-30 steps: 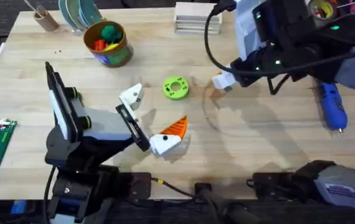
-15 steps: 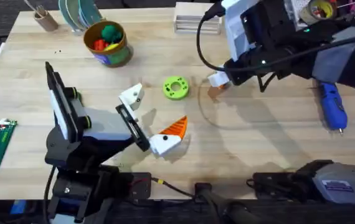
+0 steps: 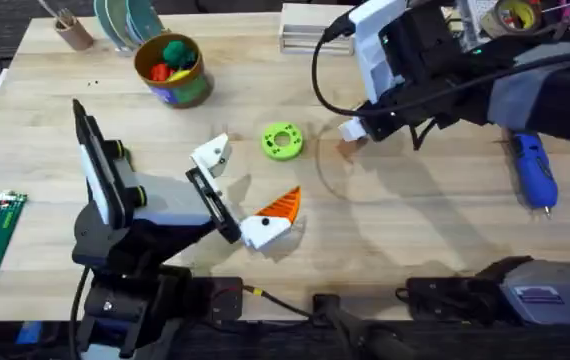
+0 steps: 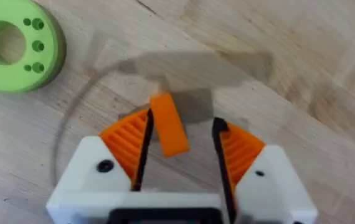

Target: Pick up the gripper from the table and insert it into the empty holder that is missing its gripper. Then pick up a screw, insert it into the mounting hole, and use the screwdriver to tighten it. Finally, clean up the table by picking up the vegetable and placing it into the bucket.

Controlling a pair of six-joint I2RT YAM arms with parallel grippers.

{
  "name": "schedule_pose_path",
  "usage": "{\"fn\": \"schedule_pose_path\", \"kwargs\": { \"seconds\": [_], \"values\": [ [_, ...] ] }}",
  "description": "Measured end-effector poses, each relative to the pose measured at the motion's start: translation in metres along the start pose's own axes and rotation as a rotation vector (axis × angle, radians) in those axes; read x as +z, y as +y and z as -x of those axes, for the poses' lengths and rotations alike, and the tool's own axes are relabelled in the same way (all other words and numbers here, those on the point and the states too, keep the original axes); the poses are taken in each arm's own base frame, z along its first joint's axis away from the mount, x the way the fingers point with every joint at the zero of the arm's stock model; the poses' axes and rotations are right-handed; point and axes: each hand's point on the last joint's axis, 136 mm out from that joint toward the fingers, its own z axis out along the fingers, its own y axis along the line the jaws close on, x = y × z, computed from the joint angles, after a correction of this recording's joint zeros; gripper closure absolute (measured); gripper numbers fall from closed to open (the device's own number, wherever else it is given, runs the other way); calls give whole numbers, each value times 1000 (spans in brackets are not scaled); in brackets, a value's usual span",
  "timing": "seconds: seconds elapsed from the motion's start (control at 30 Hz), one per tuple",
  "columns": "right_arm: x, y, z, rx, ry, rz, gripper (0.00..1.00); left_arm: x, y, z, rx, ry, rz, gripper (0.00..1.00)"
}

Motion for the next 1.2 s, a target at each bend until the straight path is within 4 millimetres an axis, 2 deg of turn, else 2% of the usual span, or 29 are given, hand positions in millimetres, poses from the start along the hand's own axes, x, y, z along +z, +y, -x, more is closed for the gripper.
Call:
{"fn": "schedule_pose_path", "kwargs": {
  "seconds": [0.23, 0.5, 1.2],
  "values": [
    [1, 0, 0, 0, 2, 0, 521, 0, 0, 0, 0, 0, 0, 8],
    [1, 0, 0, 0, 1, 0, 636, 0, 0, 0, 0, 0, 0, 8],
    [-2, 0, 2, 1, -9, -1, 641, 0, 0, 0, 0, 0, 0, 7]
  ]
}}
